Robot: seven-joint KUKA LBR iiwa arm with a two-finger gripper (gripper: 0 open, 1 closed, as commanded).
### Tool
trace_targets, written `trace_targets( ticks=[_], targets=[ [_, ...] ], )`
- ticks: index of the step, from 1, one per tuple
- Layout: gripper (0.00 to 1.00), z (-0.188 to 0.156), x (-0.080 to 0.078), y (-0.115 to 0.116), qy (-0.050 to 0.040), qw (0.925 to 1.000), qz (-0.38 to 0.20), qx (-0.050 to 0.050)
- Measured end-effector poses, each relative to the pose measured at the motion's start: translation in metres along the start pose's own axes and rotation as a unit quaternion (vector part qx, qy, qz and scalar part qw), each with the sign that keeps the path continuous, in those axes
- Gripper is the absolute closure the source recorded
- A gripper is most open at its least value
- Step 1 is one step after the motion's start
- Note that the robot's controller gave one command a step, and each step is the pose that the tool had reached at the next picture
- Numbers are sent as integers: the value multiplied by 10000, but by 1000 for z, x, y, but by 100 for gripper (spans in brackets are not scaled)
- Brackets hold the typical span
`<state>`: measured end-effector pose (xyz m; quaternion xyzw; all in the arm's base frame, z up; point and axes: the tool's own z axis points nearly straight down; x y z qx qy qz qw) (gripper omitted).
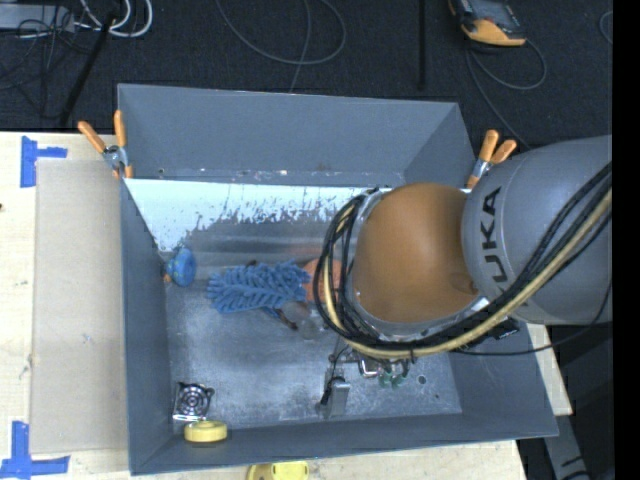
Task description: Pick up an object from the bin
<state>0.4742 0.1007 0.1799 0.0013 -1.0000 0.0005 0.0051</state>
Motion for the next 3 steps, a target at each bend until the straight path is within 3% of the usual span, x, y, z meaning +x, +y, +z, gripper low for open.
trace_targets(
  ticks=[1, 2, 3],
  targets=[
    [0, -4, -2, -1, -41, 10000, 20, -6],
    [0, 22, -24, -56, -48, 10000, -24, -10],
    [0, 41, -25, -85, -40, 10000, 77, 8]
  ],
)
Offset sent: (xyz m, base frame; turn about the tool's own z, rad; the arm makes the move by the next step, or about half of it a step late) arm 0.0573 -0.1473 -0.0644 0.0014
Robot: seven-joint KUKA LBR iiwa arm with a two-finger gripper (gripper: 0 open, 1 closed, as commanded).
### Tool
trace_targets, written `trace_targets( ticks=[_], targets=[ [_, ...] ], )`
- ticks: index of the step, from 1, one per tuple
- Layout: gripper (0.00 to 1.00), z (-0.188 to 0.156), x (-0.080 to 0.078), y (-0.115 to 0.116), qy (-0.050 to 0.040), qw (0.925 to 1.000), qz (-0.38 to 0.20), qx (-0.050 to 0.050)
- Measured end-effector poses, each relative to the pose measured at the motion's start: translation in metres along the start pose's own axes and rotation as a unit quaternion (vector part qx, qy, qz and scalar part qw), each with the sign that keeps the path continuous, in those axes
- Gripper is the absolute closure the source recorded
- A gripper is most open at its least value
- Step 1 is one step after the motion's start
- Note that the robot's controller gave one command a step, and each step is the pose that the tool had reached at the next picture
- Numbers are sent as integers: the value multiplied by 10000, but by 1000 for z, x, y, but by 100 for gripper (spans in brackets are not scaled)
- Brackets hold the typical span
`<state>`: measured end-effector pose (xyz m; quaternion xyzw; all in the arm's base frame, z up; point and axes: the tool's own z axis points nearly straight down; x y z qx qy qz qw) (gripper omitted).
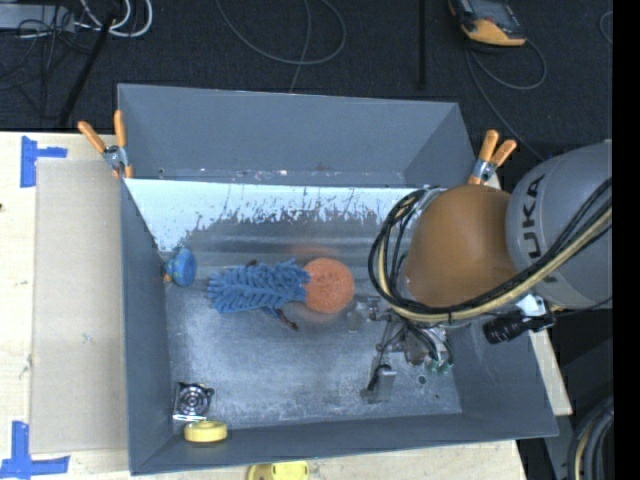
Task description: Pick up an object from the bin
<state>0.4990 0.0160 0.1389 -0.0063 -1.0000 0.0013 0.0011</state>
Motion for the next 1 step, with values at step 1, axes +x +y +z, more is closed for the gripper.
trace_targets(
  ticks=[1],
  targets=[
    [0, 49, -28, 6, -32, 9997, 227, -19]
  ],
)
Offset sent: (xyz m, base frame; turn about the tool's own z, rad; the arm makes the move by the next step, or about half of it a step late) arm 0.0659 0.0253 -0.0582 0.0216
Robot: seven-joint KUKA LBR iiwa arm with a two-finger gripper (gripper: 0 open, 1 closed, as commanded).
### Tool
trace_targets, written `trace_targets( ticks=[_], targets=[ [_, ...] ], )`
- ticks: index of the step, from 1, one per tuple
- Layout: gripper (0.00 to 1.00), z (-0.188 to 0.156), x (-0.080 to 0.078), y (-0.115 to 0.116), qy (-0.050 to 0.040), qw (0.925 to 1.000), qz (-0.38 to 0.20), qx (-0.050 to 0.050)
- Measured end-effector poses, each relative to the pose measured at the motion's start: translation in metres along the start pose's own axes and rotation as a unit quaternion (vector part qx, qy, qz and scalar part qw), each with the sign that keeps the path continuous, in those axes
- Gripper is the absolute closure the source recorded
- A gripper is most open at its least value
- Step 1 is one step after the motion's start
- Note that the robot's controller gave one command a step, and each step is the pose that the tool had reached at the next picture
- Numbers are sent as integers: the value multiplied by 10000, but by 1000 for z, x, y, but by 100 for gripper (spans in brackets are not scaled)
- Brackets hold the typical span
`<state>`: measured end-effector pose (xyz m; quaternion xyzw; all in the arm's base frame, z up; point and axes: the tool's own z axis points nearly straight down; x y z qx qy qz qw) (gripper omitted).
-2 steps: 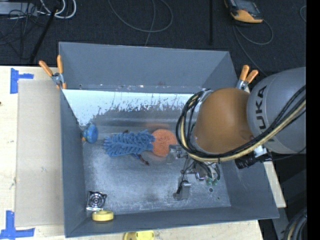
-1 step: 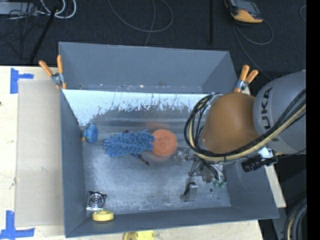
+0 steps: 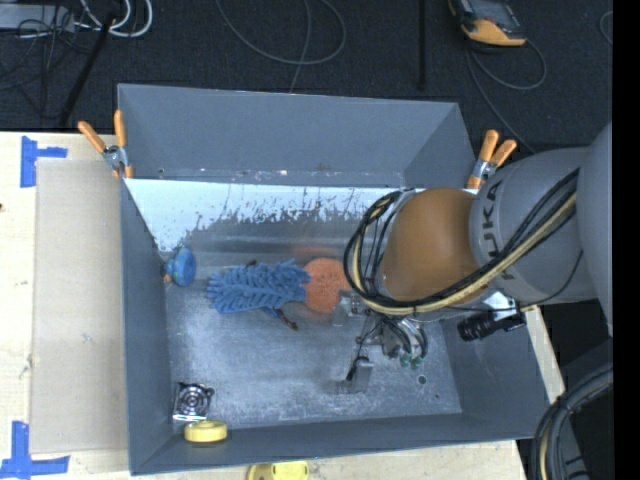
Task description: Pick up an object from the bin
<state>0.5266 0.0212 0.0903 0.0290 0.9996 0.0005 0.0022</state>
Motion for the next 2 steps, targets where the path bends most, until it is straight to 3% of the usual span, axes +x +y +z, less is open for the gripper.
trace_targets(
  ticks=[1, 2],
  targets=[
    [0, 19, -27, 15, 63, 10000, -54, 11],
    [0, 13, -42, 26, 7, 10000, -39, 0]
  ],
)
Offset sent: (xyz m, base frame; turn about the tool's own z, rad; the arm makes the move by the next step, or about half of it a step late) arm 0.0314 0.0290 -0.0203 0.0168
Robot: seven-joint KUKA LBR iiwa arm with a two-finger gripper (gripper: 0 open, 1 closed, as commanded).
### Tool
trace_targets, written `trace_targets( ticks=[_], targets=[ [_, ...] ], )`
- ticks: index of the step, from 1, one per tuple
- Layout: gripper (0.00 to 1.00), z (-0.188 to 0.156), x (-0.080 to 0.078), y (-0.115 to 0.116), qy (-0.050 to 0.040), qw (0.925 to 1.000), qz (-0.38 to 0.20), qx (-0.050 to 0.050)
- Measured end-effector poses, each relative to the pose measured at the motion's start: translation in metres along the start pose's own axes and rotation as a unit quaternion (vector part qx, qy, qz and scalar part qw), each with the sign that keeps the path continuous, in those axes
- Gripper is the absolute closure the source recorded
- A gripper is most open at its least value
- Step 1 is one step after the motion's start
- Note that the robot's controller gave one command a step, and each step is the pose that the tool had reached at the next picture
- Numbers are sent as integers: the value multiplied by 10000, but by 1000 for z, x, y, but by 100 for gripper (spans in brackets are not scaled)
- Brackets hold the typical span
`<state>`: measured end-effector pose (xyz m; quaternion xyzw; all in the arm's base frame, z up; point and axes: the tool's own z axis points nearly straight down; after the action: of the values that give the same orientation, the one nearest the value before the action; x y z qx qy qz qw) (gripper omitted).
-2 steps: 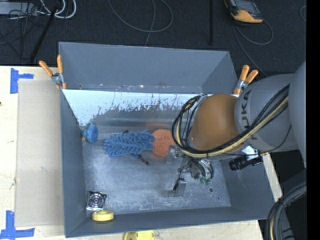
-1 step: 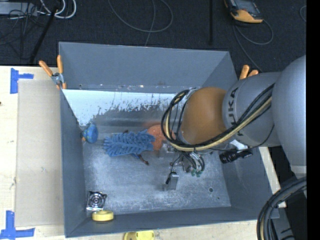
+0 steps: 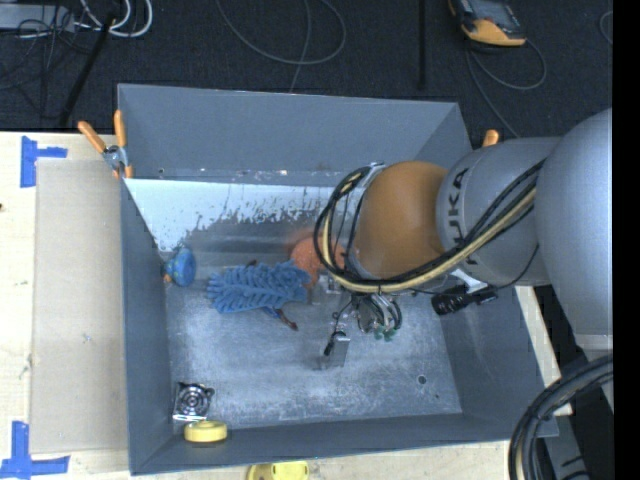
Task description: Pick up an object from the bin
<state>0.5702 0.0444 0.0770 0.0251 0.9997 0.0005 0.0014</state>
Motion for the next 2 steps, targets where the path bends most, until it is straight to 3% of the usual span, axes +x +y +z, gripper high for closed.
trace_targets(
  ticks=[1, 2],
  targets=[
    [0, -22, -16, 26, 39, 10000, -47, 12],
    [0, -31, -30, 38, -27, 10000, -71, -9]
  ],
)
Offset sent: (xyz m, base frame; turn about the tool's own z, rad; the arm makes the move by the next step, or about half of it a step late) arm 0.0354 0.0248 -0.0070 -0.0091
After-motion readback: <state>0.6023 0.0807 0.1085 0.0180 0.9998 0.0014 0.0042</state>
